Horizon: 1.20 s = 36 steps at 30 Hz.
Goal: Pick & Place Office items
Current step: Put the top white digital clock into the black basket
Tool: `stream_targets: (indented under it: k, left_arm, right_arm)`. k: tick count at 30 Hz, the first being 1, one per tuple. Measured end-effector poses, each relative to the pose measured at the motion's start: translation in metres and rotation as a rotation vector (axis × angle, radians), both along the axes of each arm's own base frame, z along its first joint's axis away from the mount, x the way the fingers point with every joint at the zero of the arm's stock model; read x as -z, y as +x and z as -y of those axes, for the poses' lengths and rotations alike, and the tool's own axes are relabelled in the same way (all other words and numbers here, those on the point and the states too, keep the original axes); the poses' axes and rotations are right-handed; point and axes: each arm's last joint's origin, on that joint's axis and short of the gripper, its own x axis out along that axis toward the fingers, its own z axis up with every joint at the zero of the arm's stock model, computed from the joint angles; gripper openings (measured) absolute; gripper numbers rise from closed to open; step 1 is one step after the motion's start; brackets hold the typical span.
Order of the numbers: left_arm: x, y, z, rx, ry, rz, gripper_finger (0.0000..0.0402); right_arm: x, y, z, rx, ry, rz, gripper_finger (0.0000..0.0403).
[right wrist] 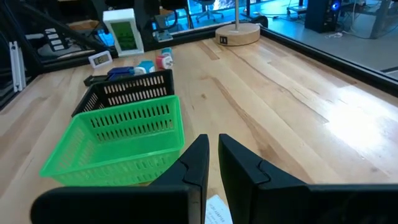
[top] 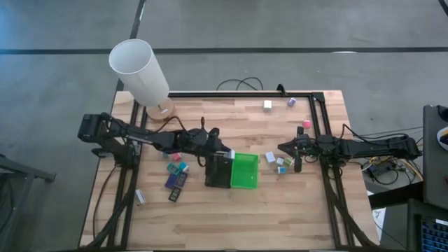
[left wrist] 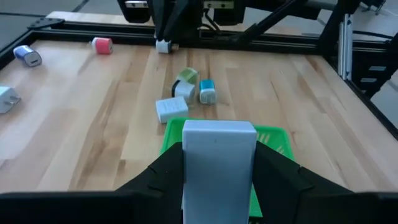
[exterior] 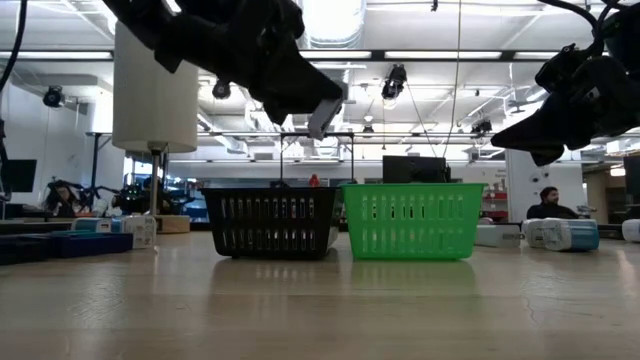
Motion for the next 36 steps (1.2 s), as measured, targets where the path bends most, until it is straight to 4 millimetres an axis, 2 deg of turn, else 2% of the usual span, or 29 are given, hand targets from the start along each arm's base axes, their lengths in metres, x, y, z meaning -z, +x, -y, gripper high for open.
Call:
stream_targets:
  k: [12,17,24,36]
  left_arm:
    - [0.013,-0.007,0.0,0.0,0.0,-0.138,0.015]
    - [0.021,-0.013,0.0,-0.002,0.001,-0.246,0.015]
    - [0.03,-0.012,-0.001,-0.005,0.002,-0.288,0.015]
    - [0.07,-0.001,-0.001,-0.012,-0.008,-0.418,0.015]
  right_arm:
    - [0.0,0.0,0.0,0.01,0.044,0.005,0.0036]
    - [0.0,0.0,0.0,0.011,0.05,0.004,0.0036]
    - [0.0,0.0,0.0,0.007,0.032,0.001,0.0036]
    - [0.001,0.0,0.0,-0.005,-0.027,-0.01,0.0036]
